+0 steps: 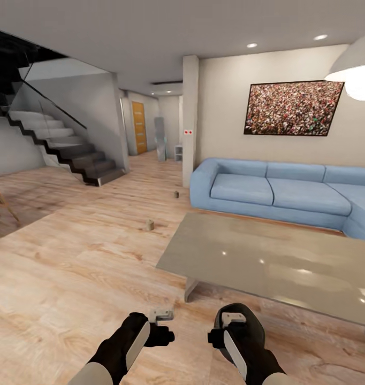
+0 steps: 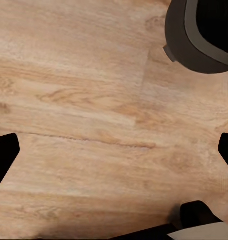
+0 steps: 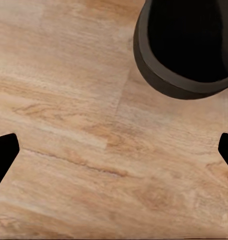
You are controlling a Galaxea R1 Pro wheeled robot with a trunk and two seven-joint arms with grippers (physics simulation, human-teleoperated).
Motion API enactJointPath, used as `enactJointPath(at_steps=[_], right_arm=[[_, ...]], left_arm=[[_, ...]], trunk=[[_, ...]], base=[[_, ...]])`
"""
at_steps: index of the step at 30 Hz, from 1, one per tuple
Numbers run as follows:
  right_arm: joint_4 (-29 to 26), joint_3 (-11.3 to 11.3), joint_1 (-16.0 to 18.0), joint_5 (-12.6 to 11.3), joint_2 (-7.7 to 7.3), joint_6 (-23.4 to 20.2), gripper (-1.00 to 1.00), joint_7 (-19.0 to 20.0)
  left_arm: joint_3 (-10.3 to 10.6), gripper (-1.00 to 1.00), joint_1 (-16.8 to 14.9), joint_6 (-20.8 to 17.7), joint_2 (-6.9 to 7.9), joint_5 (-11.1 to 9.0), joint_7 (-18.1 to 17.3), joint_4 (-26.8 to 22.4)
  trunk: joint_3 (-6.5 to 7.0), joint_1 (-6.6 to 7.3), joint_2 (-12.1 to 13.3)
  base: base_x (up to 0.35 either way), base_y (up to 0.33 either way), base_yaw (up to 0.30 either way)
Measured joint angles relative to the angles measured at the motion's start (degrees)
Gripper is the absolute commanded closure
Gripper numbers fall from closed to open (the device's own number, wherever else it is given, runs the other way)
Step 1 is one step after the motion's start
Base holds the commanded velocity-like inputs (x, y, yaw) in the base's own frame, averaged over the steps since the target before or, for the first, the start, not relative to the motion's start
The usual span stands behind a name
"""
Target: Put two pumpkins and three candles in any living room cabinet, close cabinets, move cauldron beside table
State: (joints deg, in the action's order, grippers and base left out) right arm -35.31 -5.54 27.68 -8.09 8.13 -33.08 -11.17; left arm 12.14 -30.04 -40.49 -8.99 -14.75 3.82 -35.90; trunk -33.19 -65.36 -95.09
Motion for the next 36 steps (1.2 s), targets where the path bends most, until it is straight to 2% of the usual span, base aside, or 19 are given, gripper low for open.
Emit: enactJointPath(at_steps=[9,15,36], right_arm=[[0.0,0.0,0.0,0.0,0.0,0.0,-1.0,0.0],[0.0,0.0,0.0,0.0,0.0,0.0,-1.0,0.0],[0.0,0.01,0.0,0.0,0.0,0.0,-1.0,0.0]], left_arm=[[0.02,-1.0,-0.02,0.0,0.0,0.05,0.0,0.0],[0.04,-1.0,0.02,0.0,0.0,0.0,0.0,-0.26],[0.08,-1.0,0.03,0.01,0.01,-0.14,-0.08,-1.75]], trunk=[[1.62,1.99,3.61],[2.69,3.33,6.01],[2.7,3.33,6.03]], base=[[-0.311,0.0,0.292],[-0.06,0.0,0.292],[-0.037,-0.014,0.293]])
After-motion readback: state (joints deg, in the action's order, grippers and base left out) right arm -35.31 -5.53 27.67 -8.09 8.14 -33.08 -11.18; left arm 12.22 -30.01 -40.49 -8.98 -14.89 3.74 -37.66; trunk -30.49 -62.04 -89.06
